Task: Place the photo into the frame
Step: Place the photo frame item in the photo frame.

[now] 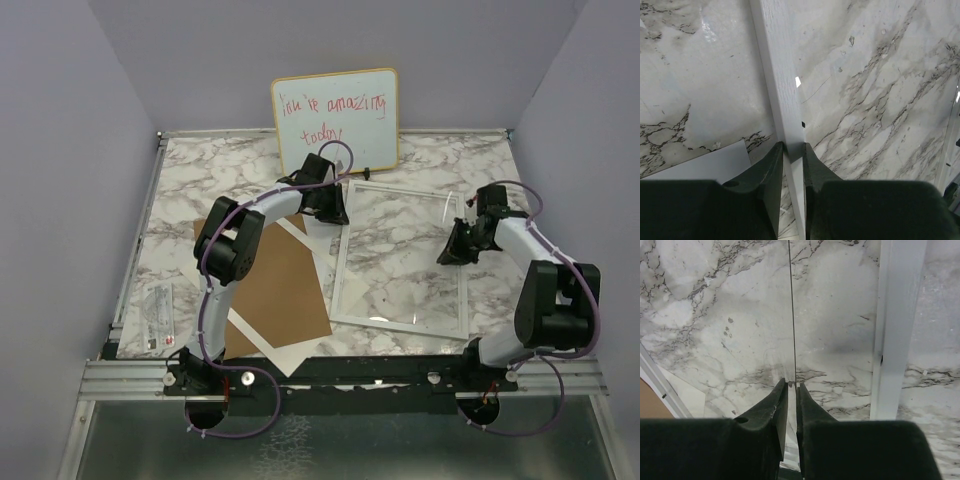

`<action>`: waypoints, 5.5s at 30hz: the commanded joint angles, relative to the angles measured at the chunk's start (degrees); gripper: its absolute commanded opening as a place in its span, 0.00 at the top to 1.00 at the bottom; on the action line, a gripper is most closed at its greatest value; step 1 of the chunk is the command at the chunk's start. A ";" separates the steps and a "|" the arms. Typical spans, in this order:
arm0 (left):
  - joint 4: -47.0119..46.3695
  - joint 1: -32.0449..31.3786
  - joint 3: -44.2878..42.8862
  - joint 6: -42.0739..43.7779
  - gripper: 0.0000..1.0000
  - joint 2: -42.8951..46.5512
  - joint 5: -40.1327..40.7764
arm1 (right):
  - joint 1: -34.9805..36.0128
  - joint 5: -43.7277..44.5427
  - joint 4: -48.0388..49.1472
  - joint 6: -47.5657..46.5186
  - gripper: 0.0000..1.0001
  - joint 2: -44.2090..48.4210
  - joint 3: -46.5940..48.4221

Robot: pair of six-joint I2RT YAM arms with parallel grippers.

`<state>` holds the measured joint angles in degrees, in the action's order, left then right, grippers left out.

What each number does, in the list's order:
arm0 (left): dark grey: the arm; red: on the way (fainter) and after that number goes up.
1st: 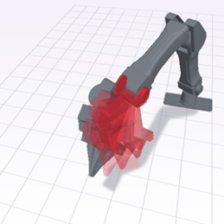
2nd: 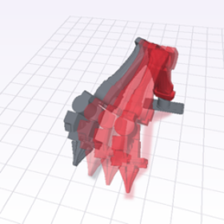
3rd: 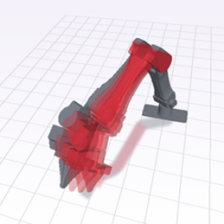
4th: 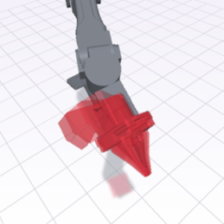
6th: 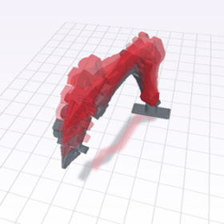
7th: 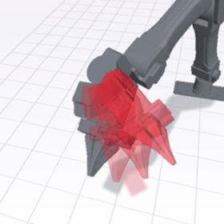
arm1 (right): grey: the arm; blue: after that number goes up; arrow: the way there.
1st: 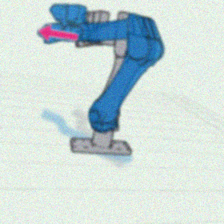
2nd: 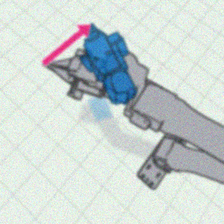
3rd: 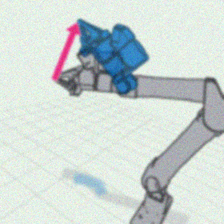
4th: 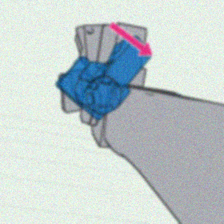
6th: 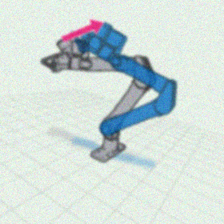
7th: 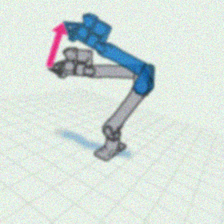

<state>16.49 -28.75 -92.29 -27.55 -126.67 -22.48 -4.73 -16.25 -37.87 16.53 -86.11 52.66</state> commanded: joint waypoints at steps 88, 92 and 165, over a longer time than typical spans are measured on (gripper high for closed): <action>0.97 2.01 7.10 7.69 0.93 -0.48 18.19 | 0.79 -14.16 -6.85 -9.65 0.94 -1.61 6.85; 1.13 2.03 6.50 7.69 0.92 -0.75 17.87 | 1.37 -16.40 -6.95 -10.52 0.95 -1.86 6.29; -0.37 2.56 0.93 7.29 0.46 -4.72 6.13 | 1.83 -35.77 12.71 28.83 0.99 17.14 5.93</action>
<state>12.82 -26.00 -94.50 -21.56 -127.94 -16.78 -3.05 -47.55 -29.04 42.37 -70.37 59.22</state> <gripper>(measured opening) 0.533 0.008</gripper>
